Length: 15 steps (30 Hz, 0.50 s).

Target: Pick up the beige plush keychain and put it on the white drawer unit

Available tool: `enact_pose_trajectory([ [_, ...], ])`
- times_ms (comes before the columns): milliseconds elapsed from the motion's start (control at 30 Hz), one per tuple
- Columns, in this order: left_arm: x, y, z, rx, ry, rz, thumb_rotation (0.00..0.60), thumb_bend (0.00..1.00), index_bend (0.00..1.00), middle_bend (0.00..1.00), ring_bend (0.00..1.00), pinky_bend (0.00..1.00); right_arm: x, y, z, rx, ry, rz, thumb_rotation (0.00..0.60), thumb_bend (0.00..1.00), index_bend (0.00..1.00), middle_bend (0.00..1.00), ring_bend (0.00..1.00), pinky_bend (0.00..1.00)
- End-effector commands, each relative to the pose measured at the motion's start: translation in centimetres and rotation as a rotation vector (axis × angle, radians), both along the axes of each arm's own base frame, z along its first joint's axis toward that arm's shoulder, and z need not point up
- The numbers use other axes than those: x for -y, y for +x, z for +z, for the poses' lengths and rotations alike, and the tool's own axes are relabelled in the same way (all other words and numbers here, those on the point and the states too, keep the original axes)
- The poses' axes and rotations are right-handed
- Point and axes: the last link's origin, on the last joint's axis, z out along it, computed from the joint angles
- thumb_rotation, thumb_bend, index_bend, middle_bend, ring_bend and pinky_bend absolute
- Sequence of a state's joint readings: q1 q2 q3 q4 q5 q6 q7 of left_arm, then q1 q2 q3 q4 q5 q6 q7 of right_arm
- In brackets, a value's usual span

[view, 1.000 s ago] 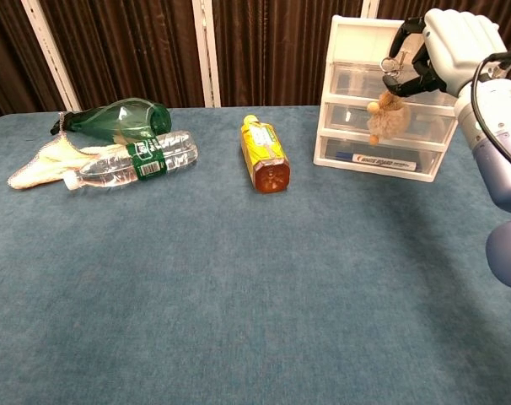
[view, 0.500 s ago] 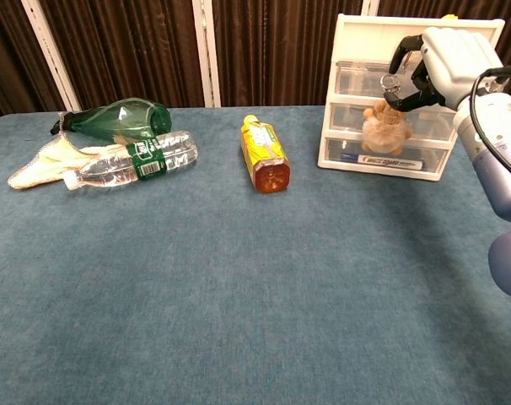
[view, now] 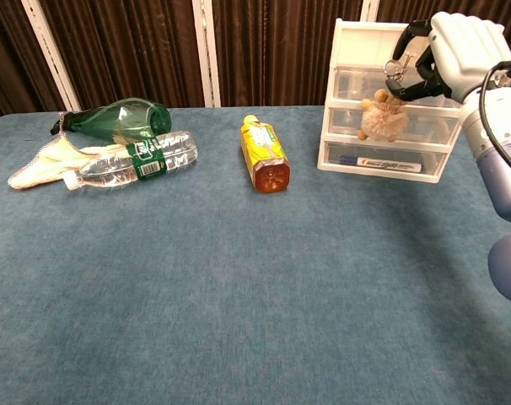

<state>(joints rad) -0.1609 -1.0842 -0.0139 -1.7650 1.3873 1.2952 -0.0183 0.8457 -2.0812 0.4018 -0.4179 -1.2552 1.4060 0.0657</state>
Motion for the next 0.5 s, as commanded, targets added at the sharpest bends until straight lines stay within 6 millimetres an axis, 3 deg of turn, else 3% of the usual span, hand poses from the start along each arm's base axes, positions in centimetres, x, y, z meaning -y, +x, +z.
enact_pose_trajectory([
  [33,0.02,0.04,-0.02,-0.001,-0.001,-0.003,0.481,0.0,0.0,0.0,0.0,0.0,-0.13,-0.19,0.22,-0.001,-0.007,-0.001,0.6,0.29,0.54,1.0,1.0,0.91],
  [500,0.05,0.1,-0.12,-0.005,-0.003,-0.008,0.481,0.0,0.0,0.0,0.0,0.0,-0.36,-1.08,1.07,-0.007,-0.019,-0.016,0.6,0.3,0.54,1.0,1.0,0.91],
])
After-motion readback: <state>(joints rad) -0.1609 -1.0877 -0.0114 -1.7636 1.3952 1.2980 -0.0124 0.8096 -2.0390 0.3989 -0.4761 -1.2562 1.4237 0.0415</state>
